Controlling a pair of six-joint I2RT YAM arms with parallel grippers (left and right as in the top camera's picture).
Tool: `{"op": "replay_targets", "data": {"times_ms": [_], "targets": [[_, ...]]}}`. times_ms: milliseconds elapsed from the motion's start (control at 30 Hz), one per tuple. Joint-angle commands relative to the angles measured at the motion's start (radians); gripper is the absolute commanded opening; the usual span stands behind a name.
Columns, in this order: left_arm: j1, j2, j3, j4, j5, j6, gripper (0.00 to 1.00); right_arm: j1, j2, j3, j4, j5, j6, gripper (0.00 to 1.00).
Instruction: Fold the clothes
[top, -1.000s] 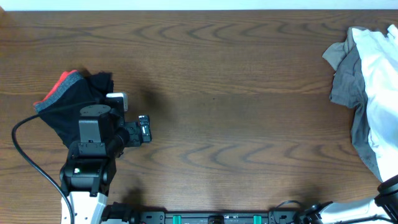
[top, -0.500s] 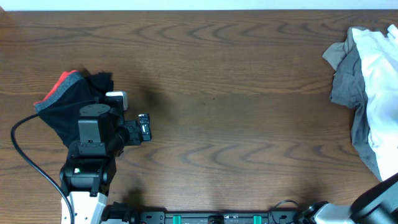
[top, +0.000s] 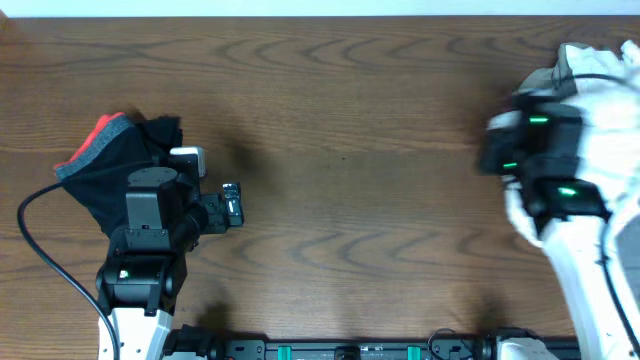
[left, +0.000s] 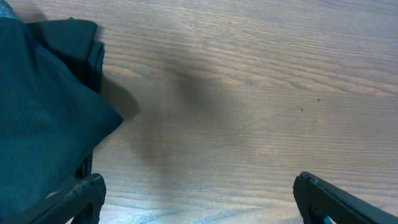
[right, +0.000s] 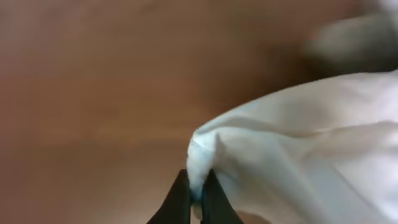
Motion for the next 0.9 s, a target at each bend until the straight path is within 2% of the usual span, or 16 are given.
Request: {"op": "replay_targets", "data": {"times_ms": [0,100,233,267,333,467,533,667,767,867], "targets": [[0.004,-0.001,0.021,0.001,0.013,-0.009,0.98,0.185,0.064,0.005,-0.023,-0.05,-0.016,0.01],[0.004,-0.001,0.021,0.001,0.013,-0.009,0.98,0.336,0.148,0.005,-0.024,-0.051,-0.075,0.07],[0.004,-0.001,0.021,0.001,0.013,-0.009,0.98,0.453,0.219,0.005,0.004,0.0,-0.113,0.4],[0.004,-0.001,0.021,0.001,0.013,-0.009,0.98,0.464,0.22,0.005,0.013,0.025,-0.113,0.45],[0.004,-0.001,0.021,0.001,0.013,-0.009,0.98,0.469,0.208,0.011,0.02,0.101,-0.072,0.49],[0.004,-0.001,0.021,-0.003,0.02,-0.009,0.98,0.42,0.127,0.033,-0.007,0.216,0.019,0.5],[0.004,-0.001,0.021,0.002,0.058,-0.009,0.98,0.37,0.061,0.034,-0.019,0.223,0.039,0.56],[-0.009,0.015,0.021,0.037,0.149,-0.01,0.98,0.242,-0.043,0.034,-0.102,0.224,0.067,0.57],[-0.061,0.061,0.021,0.072,0.167,-0.013,0.98,0.132,-0.094,0.034,-0.195,0.223,0.112,0.6],[-0.143,0.14,0.022,0.135,0.167,-0.035,0.98,0.034,-0.117,0.034,-0.286,0.222,0.153,0.67]]}}
